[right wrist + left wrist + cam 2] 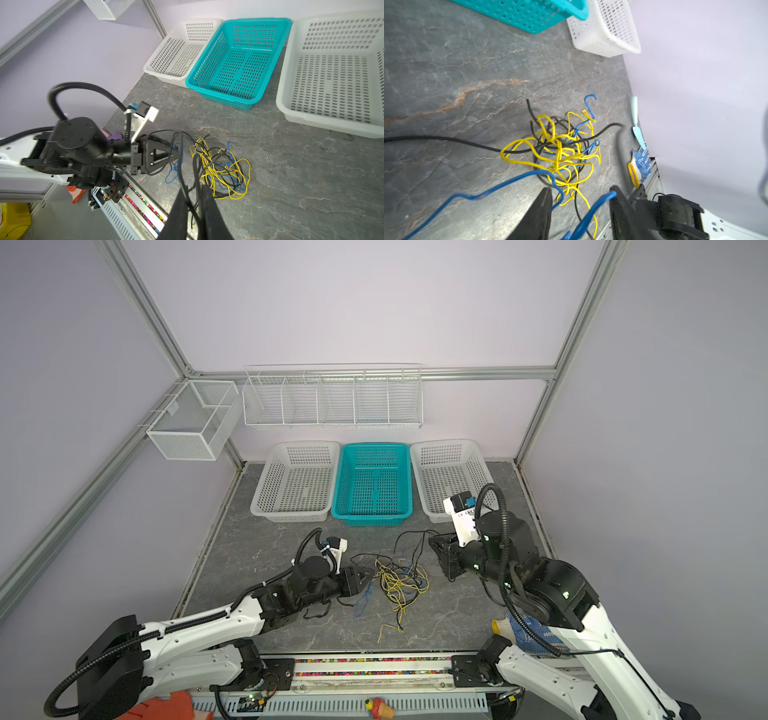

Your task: Untangle the cables

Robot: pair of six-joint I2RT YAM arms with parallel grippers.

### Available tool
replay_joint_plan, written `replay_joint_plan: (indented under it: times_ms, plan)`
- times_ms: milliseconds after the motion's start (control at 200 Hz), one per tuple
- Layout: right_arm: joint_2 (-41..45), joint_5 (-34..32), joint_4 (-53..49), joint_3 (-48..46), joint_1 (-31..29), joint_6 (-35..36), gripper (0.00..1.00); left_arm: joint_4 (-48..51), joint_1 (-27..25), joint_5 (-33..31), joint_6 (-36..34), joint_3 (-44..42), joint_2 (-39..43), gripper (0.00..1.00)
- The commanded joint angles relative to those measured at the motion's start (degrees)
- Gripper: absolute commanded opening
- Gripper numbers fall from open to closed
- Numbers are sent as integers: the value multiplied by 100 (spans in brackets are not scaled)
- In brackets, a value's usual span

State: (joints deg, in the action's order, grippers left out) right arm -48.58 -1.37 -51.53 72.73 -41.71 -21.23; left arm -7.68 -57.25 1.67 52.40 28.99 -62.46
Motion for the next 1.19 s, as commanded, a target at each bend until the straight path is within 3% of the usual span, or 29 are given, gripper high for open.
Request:
replay_joint_plan:
  times_ms: [0,245,415,585,735,930,1190]
  plan:
    - [-127,146,664,-586,1,-74,18,62,30,-114,-123,-98,241,47]
    - [-537,615,1494,-1280,2,-99,22,-146,28,-107,-63,-269,485,57]
    - [-920,950,2248,-1764,-2,2,36,-83,30,-211,-111,-247,556,57]
    - [-1525,1046,2746,-1956,-15,102,41,-7,30,-229,-116,-236,588,57]
    - [-1819,985,3365,-2157,-108,200,52,178,29,-329,-166,-192,681,57]
    - [-2222,1001,3530,-2142,-248,175,59,465,29,-438,-226,-154,860,57]
    - [-2264,640,3496,-2175,-436,172,60,950,26,-667,-334,-12,1288,45]
